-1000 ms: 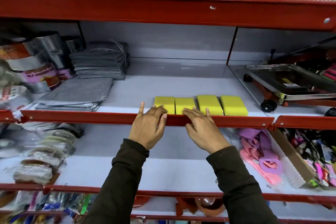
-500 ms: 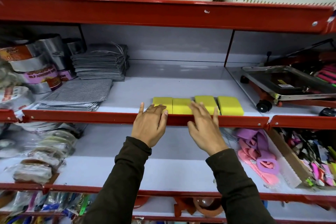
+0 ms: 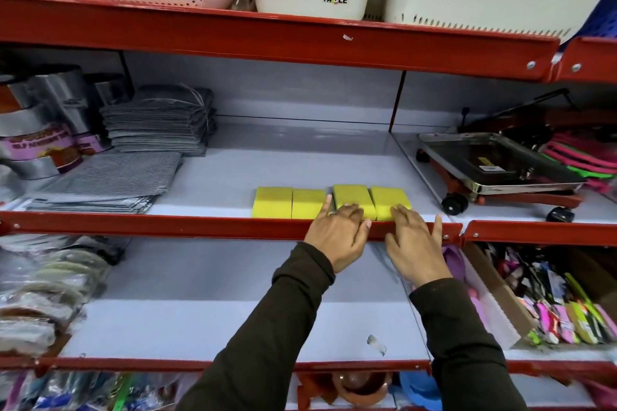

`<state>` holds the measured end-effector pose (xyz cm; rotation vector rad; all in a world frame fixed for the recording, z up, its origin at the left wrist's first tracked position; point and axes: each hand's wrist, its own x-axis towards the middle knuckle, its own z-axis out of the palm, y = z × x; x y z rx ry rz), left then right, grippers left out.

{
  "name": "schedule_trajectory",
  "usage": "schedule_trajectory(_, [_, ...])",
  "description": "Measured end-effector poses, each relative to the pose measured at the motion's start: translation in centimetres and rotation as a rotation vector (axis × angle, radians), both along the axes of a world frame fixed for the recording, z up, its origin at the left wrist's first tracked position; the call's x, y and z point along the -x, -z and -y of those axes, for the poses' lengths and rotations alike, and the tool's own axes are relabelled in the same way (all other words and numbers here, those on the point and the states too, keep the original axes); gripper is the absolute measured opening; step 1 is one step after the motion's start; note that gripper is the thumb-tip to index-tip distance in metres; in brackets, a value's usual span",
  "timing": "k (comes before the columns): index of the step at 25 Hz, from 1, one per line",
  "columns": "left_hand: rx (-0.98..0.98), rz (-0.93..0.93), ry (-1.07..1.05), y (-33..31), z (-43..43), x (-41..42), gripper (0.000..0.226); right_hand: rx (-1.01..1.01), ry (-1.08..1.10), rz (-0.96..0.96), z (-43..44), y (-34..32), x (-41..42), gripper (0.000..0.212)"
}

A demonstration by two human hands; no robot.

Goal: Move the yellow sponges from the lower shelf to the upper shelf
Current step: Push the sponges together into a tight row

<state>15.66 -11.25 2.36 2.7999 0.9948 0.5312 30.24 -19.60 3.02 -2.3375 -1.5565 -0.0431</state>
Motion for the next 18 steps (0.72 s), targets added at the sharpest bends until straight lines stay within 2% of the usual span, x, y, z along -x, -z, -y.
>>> schedule_trajectory(5, [-0.004, 0.046, -0.040, 0.4, 0.7, 1.1, 0.090, 0.020, -0.005, 0.034, 0.0, 0.0, 0.4, 0.059])
schedule_trajectory(18, [-0.039, 0.073, -0.098, 0.7, 1.4, 1.9, 0.084, -0.046, -0.006, -0.059, 0.3, -1.0, -0.1, 0.049])
